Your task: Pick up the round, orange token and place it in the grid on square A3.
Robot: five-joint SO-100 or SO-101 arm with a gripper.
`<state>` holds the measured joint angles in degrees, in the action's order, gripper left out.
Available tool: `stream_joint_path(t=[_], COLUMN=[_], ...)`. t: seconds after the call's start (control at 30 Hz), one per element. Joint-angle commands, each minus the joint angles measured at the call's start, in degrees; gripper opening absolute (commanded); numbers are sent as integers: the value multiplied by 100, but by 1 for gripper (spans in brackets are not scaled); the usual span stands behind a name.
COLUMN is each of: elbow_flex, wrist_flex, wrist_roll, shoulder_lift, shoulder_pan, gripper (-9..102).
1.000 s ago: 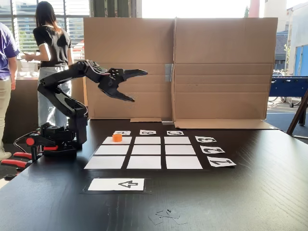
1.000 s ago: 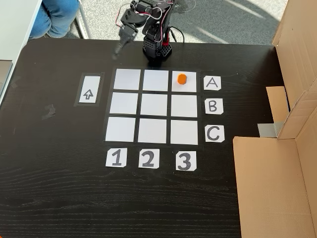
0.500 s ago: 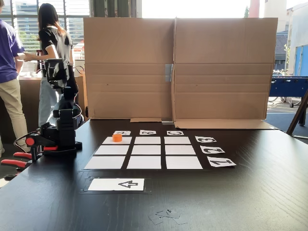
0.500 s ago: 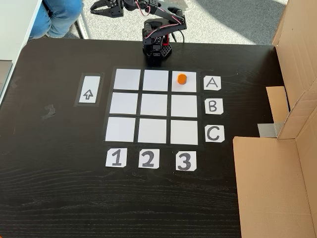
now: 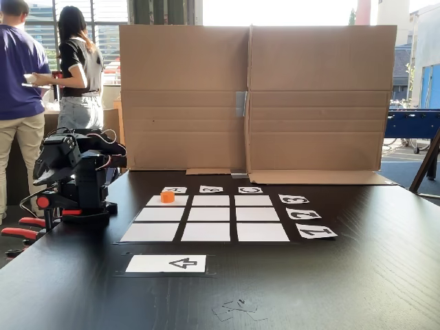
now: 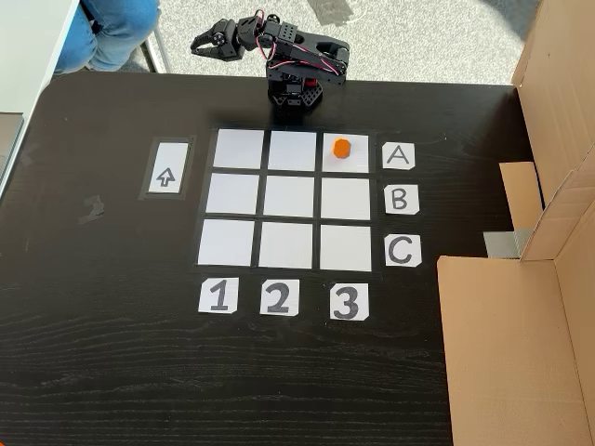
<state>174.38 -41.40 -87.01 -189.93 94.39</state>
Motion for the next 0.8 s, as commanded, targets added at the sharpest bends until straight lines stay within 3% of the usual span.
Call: stream_joint_path(t=[0.0,0.77], elbow_flex=[9,9], wrist_flex=[-35,-35], wrist_roll=[70,70], shoulder_lift=[-70,-79], shoulder_pan=[70,35], gripper=[-1,-1])
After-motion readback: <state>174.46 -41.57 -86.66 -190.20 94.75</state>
